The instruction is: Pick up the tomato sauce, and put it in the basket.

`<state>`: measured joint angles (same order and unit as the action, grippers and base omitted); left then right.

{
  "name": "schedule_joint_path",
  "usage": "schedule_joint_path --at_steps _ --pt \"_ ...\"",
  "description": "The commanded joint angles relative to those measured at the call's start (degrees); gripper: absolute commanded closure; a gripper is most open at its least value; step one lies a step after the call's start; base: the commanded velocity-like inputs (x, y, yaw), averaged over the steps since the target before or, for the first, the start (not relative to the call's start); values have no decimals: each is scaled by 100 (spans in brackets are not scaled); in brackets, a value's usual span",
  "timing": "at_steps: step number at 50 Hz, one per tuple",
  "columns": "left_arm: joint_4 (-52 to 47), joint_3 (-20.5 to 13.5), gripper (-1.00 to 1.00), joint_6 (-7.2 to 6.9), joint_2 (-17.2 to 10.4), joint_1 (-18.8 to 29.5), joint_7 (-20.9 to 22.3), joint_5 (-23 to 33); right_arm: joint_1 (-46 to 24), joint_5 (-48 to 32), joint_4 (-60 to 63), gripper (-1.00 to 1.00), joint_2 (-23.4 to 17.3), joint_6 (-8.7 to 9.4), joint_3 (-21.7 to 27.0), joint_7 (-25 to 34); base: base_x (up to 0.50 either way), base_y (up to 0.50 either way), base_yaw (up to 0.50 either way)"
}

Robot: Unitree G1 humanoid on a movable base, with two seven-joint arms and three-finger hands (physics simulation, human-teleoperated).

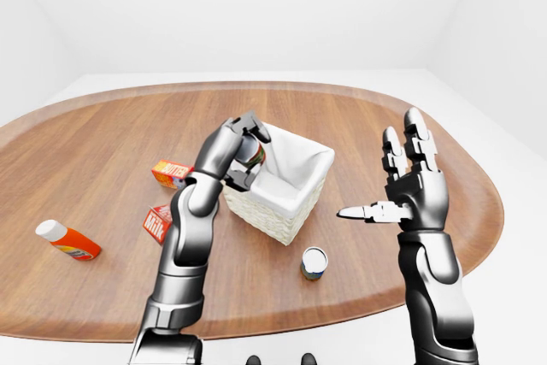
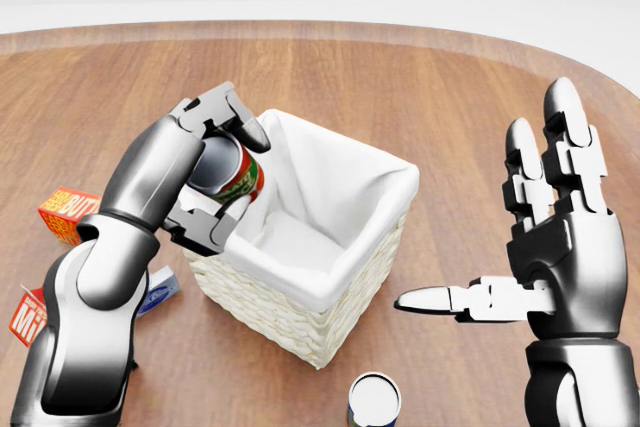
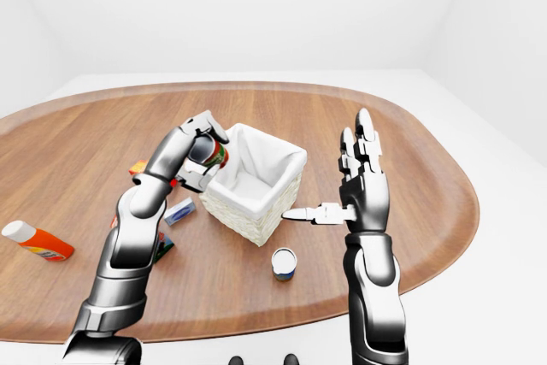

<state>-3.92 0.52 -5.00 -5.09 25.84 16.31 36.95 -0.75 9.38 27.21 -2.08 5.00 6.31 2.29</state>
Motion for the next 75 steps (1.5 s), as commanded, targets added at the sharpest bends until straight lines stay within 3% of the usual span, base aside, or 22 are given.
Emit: schedule_joint_path --at_steps 1,21,35,38,44,47,52,57,61,66,71,75 --pt "647 -27 100 0 -44 586 -234 -288 0 3 15 -100 2 0 -2 -5 0 0 0" --pt "2376 -15 100 0 4 1524 -521 -561 -88 93 32 -100 -39 0 89 -44 0 0 0" --pt "4631 -26 100 0 -97 2338 -1001 -862 -72 111 72 -100 -31 0 71 -42 0 0 0" --pt "4925 -12 100 108 -90 2459 -1071 -850 -60 122 128 -100 -31 0 71 -47 0 0 0" --pt "5729 8 100 491 -60 2743 -1287 -833 -51 126 164 -100 -25 0 63 -51 0 0 0" --pt "5909 28 100 593 -22 2807 -1321 -816 -45 129 184 -100 -19 0 56 -49 0 0 0" --pt "5996 35 100 634 31 2917 -1307 -824 -44 123 191 -100 -14 0 43 -50 0 0 0" --pt "5922 43 100 540 63 3037 -1256 -823 -7 118 196 -100 -8 0 32 -35 0 0 0" --pt "5970 46 100 559 84 3118 -1261 -824 2 120 271 -100 -3 0 22 -49 0 0 0" --pt "6200 73 100 692 147 3208 -1345 -804 2 106 196 -100 1 0 15 -26 0 0 0" --pt "6173 93 100 655 175 3215 -1339 -762 18 108 244 -100 5 0 8 -32 0 0 0" --pt "6391 98 100 762 193 3276 -1402 -733 12 105 206 -100 8 0 10 -26 0 0 0"
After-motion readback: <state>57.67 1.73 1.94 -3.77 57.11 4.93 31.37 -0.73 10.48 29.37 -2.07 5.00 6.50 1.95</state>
